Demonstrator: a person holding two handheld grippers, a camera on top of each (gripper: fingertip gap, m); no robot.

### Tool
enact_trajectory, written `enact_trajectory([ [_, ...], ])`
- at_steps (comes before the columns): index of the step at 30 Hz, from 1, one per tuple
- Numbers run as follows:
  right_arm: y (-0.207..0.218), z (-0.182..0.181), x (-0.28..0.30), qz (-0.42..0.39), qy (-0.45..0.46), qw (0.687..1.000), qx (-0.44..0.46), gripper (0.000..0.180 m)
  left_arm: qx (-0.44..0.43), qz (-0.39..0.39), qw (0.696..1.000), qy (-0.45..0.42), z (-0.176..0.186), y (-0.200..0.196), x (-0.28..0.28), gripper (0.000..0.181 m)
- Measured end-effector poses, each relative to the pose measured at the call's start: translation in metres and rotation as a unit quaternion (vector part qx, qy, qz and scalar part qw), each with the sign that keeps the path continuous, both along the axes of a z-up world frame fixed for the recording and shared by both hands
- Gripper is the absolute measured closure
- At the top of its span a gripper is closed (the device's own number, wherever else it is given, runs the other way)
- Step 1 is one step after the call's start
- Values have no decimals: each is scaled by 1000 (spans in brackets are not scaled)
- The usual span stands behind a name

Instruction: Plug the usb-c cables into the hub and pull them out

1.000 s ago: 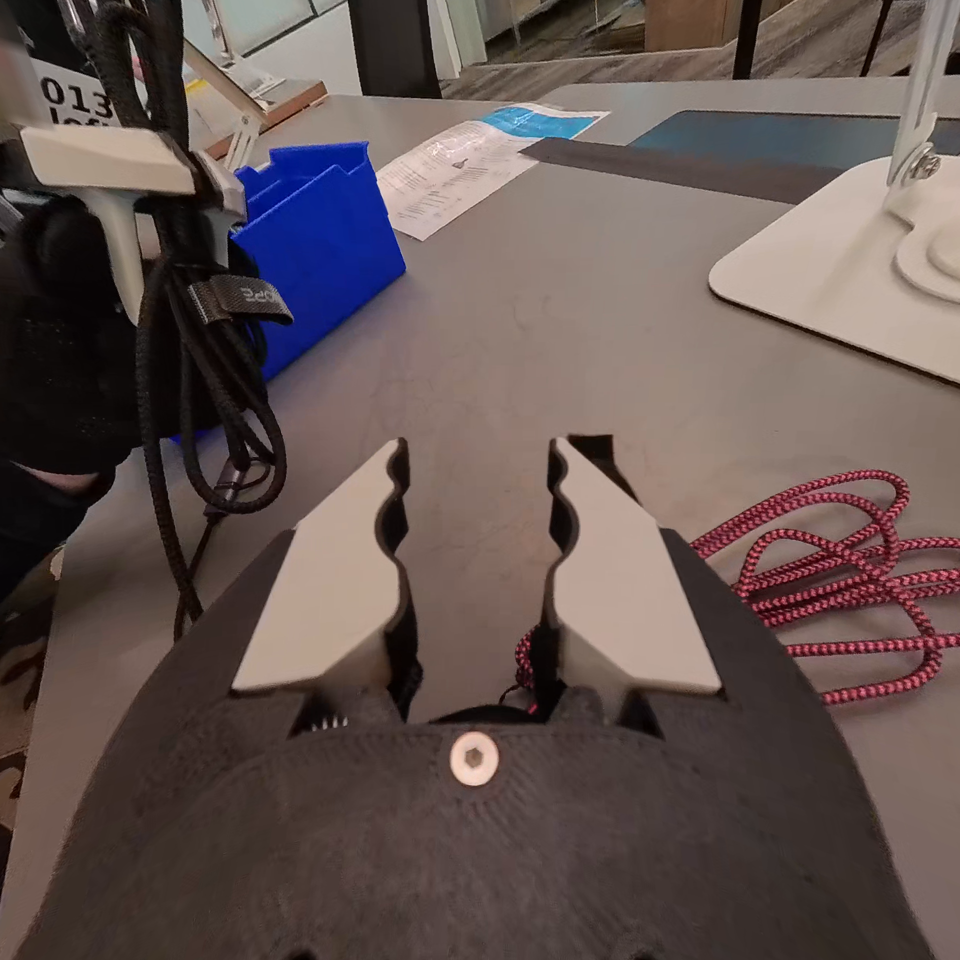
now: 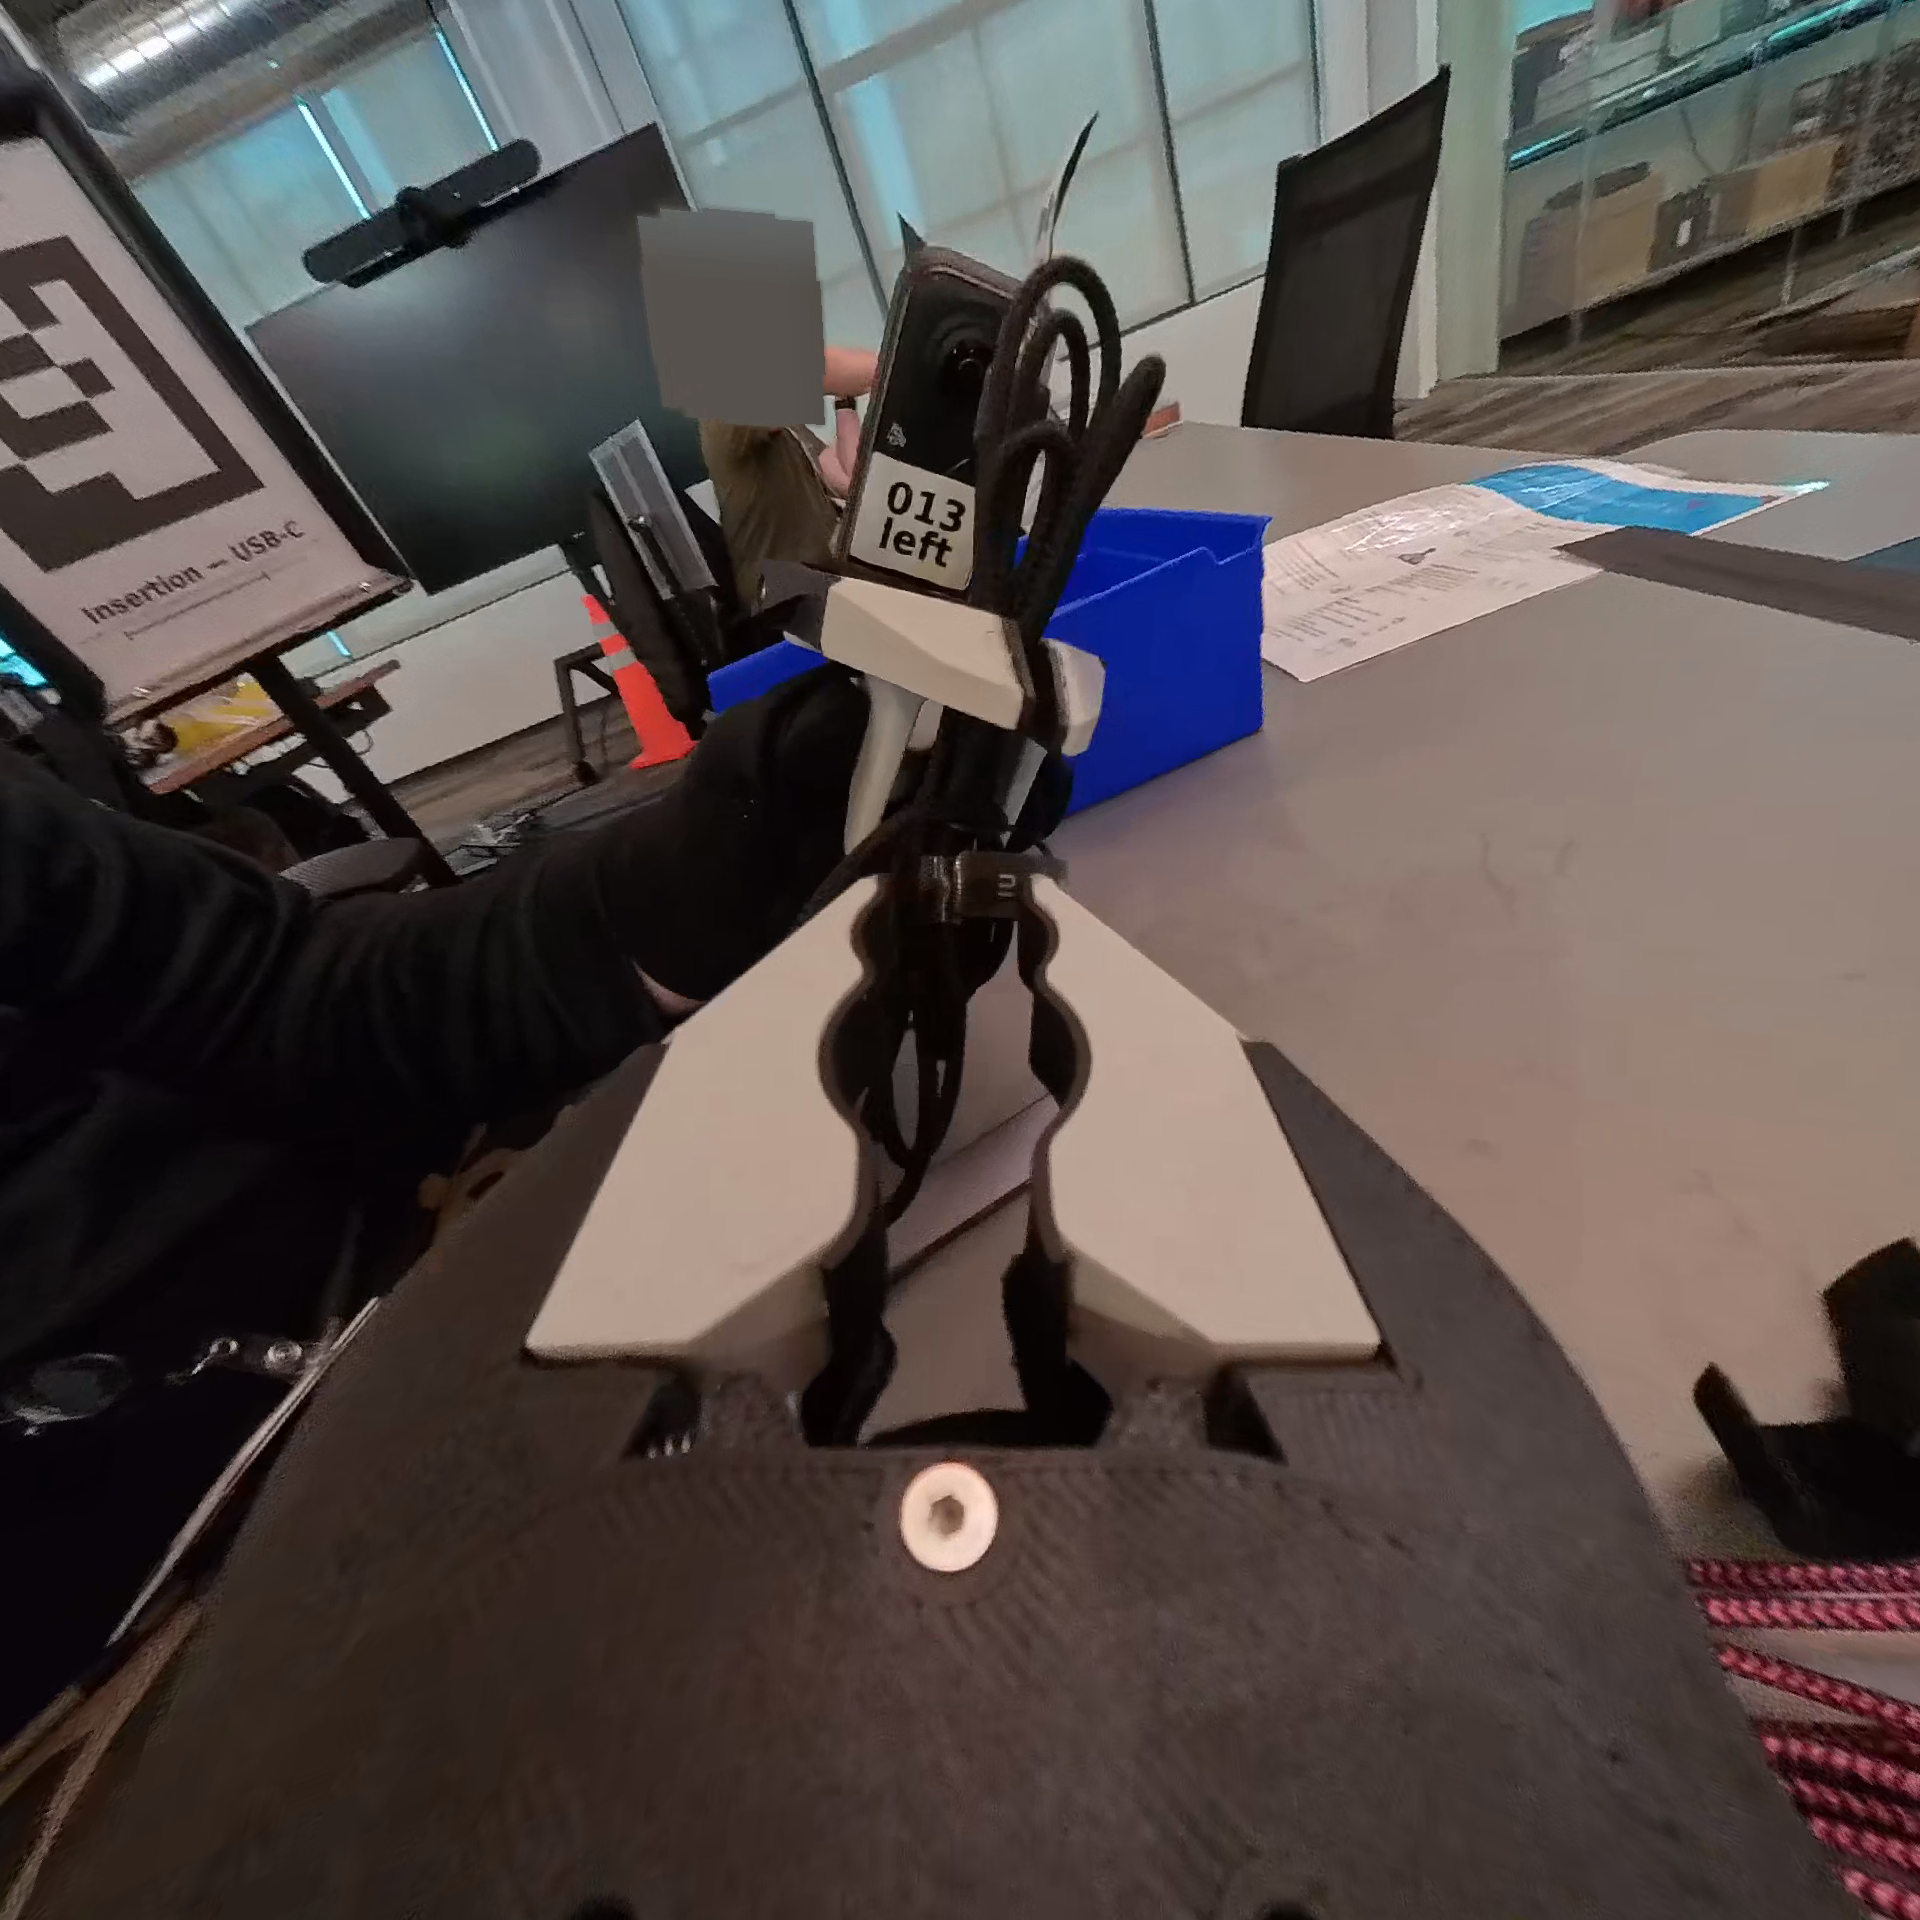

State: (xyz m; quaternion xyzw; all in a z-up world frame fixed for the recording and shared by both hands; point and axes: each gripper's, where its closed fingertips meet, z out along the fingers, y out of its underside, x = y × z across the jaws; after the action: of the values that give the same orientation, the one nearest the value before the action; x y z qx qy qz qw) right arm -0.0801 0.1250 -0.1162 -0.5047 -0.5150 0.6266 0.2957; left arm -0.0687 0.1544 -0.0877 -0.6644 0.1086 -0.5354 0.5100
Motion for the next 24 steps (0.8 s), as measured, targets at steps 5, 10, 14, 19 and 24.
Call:
enact_trajectory([
  [5, -3, -3, -1, -8, -7, 999, 34, 167, 0, -5, 1000, 0, -1, 1, 3, 177],
  [10, -4, -3, -1, -25, -11, 995, 95, 172, 1, -16, 1000, -10, 1, 0, 5, 175],
  [14, 0, -2, -1, -45, -10, 992, 119, 174, 3, -18, 1000, -18, 3, 1, 4, 171],
  [19, 12, 6, 3, -105, 2, 976, 190, 174, -15, -24, 1000, -8, -4, 3, 7, 153],
  [24, 18, -1, 0, -159, -25, 934, 319, 174, -26, -8, 1000, -16, -6, 8, 3, 149],
])
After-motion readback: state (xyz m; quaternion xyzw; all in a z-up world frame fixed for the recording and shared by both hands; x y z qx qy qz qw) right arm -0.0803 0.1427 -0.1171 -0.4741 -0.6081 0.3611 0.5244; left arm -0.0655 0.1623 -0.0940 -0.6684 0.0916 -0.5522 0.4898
